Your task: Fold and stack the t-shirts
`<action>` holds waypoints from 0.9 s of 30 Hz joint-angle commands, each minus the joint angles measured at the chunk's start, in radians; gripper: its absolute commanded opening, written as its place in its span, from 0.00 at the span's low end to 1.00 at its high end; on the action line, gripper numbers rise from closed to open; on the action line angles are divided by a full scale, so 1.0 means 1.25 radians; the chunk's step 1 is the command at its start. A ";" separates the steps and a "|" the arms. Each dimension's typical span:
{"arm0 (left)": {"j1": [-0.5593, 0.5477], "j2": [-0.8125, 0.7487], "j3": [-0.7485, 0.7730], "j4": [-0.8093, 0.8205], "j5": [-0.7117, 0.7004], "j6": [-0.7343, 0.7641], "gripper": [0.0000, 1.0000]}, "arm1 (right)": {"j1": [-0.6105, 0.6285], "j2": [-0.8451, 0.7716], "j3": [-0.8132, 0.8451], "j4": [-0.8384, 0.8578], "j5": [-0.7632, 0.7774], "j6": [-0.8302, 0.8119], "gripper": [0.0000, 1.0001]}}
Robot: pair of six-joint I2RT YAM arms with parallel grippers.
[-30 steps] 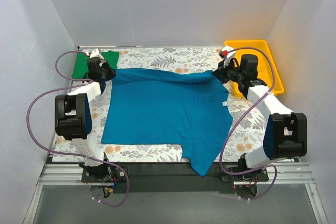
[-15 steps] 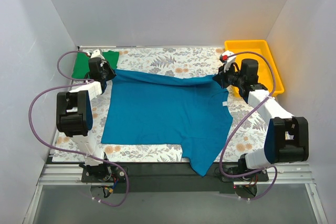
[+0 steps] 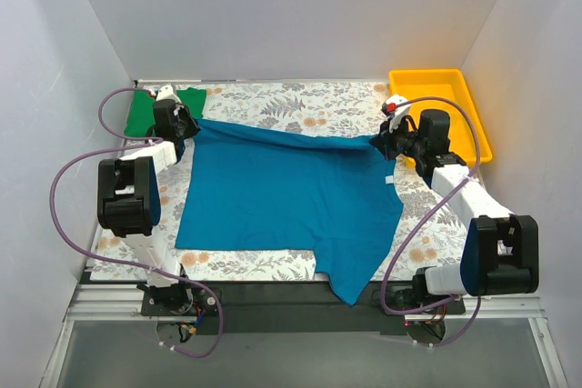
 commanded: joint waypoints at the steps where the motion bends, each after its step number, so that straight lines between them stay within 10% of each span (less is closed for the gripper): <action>1: 0.006 -0.018 -0.006 0.019 -0.022 0.019 0.00 | -0.003 -0.035 -0.015 0.025 -0.004 -0.014 0.01; 27: 0.006 -0.038 -0.059 0.028 -0.021 0.048 0.00 | -0.003 -0.097 -0.077 0.025 -0.037 -0.023 0.01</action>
